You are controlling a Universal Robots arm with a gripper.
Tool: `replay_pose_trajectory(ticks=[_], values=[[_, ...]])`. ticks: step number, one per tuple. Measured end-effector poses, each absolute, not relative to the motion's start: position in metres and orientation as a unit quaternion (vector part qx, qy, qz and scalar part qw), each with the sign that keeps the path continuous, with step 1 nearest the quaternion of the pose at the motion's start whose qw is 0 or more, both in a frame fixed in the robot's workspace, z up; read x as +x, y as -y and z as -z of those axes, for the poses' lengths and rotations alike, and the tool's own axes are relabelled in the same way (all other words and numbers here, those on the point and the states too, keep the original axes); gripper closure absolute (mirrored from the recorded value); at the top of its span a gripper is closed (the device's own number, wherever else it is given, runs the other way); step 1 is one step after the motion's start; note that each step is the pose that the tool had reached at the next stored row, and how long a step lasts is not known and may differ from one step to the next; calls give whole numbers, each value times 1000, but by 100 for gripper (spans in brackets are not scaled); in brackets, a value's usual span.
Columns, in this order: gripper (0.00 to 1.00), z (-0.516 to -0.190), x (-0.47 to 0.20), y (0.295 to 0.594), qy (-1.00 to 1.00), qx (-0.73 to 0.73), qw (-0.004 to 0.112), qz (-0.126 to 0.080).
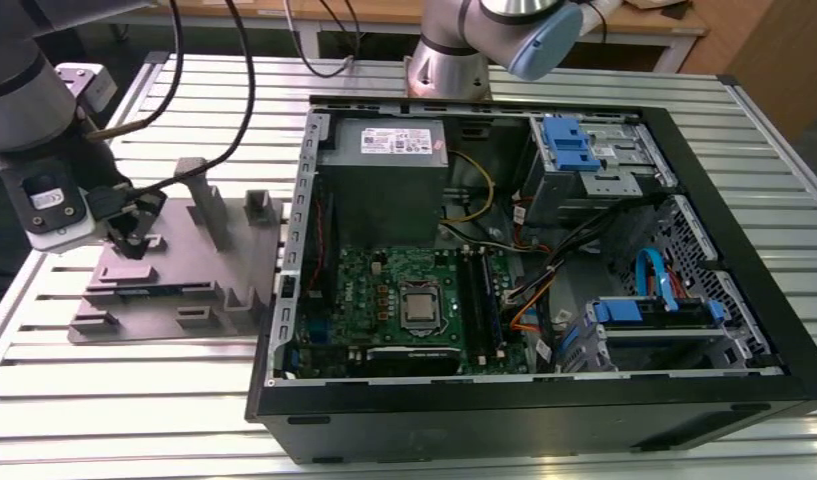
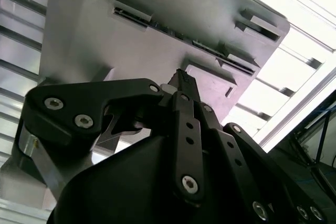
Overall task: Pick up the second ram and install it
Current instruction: 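Reach for the second ram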
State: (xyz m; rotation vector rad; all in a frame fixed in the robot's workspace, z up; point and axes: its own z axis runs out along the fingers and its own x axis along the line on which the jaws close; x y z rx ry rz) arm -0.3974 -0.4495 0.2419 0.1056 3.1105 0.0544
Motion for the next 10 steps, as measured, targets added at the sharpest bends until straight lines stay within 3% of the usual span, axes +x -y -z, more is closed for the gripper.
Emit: replay_pose_trajectory(ticks=[10], values=[[90,-224,-397,449,-999,34,14,-17]])
